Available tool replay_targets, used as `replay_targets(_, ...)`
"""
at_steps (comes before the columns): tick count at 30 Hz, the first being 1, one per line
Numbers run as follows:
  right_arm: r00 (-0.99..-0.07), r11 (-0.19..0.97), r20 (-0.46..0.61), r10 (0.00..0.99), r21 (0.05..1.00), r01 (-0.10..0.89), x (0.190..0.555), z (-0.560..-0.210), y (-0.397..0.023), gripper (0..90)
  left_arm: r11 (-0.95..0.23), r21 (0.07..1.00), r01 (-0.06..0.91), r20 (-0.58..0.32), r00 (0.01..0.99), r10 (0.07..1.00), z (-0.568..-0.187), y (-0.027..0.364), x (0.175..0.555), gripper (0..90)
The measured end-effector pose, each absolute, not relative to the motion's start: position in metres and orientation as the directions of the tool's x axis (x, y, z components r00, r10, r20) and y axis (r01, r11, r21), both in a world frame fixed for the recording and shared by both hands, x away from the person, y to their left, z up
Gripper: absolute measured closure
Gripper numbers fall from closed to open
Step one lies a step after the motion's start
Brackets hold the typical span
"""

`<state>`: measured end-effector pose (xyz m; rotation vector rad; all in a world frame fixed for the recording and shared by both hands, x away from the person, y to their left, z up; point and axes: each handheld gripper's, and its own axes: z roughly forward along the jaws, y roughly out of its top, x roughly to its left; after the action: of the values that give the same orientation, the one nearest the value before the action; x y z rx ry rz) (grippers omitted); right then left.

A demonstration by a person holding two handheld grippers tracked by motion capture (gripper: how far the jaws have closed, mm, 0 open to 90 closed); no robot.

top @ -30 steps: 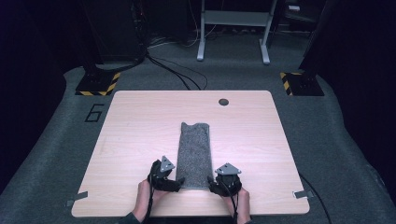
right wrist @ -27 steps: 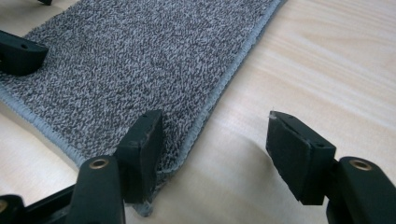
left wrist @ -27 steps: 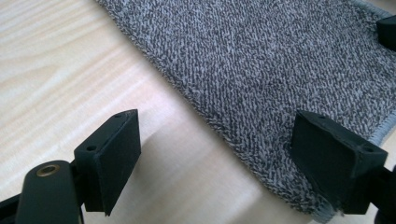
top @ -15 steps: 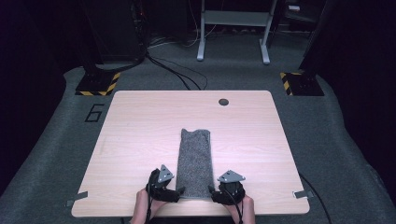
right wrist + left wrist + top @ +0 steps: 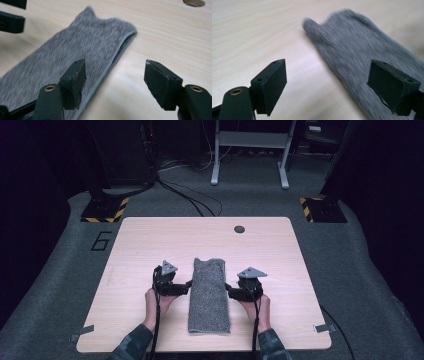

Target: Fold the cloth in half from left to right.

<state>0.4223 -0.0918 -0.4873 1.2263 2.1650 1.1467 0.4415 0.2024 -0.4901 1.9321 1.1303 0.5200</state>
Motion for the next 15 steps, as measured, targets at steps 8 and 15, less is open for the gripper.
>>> replay_targets(8, -0.464, 0.195, 0.112, 0.879, 0.803, 0.563, 0.477, -0.489, -0.078, 35.3, -0.166, 0.798, 0.579, -0.112, 0.413, 0.904, -0.500, 0.184, 0.495, 19.0)
replay_targets(15, -0.427, 0.213, 0.085, 0.900, 0.770, 0.602, 0.510, -0.496, -0.067, 38.6, -0.180, 0.770, 0.612, -0.083, 0.376, 0.923, -0.507, 0.178, 0.517, 22.3)
